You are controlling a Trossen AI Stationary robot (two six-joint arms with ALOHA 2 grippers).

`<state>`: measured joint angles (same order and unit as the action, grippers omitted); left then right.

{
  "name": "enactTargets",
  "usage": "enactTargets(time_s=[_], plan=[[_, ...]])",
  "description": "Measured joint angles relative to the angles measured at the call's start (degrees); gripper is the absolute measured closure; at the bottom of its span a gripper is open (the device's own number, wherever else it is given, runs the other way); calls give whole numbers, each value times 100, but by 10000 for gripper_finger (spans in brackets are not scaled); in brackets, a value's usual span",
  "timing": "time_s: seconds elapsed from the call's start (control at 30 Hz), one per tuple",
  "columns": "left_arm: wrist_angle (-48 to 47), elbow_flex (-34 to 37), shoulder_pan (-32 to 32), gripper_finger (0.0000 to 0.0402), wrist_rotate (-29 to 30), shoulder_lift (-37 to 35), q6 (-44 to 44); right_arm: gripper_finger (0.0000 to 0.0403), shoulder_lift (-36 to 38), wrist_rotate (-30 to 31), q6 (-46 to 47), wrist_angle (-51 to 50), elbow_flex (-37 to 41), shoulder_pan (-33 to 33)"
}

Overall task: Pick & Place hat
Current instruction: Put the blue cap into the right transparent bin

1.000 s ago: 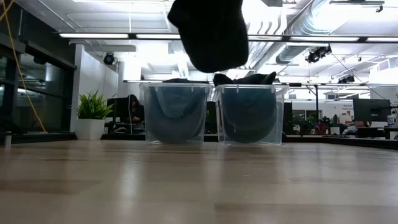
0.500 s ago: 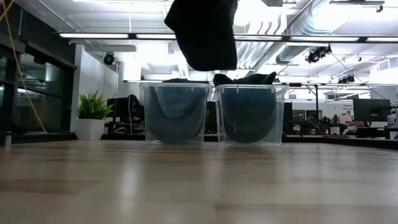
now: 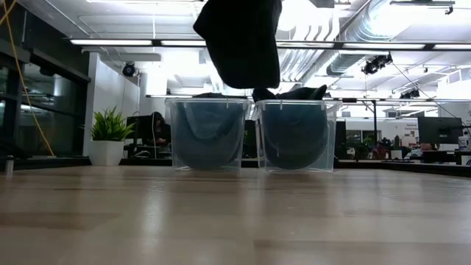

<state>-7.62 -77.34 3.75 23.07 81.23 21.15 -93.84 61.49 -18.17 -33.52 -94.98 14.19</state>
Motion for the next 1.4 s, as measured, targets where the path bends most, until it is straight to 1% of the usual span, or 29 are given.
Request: enactTargets(time_s=[0.07, 0.2, 0.33, 0.47, 0.6, 0.7, 0.83, 0.97, 1.1, 1.2, 1.23, 1.4], plan=[[2, 0, 0, 401, -37, 0, 0, 161, 0, -64, 16, -59, 17, -124], [3, 0, 0, 401, -156, 0, 0, 161, 2, -499, 243, -250, 18, -418], [-39, 0, -2, 401, -157, 0, 0, 162, 2, -531, 358, -589, 22, -664], [-79, 0, -2, 401, -159, 0, 0, 163, 27, -824, 493, -796, 22, -855], [-236, 0, -2, 401, -157, 0, -40, 166, 93, -699, 523, -915, 26, -927], [-291, 0, -2, 401, -168, 0, -63, 179, 230, -803, 503, -879, 27, -922], [-249, 0, -2, 401, -190, 0, -63, 207, 368, -987, 478, -870, 27, -853], [-243, 0, -4, 401, -370, 0, -107, 251, 471, -1252, 362, -857, 27, -843], [-242, 0, -4, 401, -492, 0, -108, 316, 500, -1746, 280, -858, 27, -895], [-240, 0, -4, 402, -505, 0, -107, 380, 511, -1977, 234, -868, 27, -900], [-240, 0, -4, 401, -539, 0, -107, 391, 514, -2031, 168, -870, 27, -898], [-243, 0, -3, 401, -603, 0, -54, 398, 518, -2176, 274, -929, 24, -911]])
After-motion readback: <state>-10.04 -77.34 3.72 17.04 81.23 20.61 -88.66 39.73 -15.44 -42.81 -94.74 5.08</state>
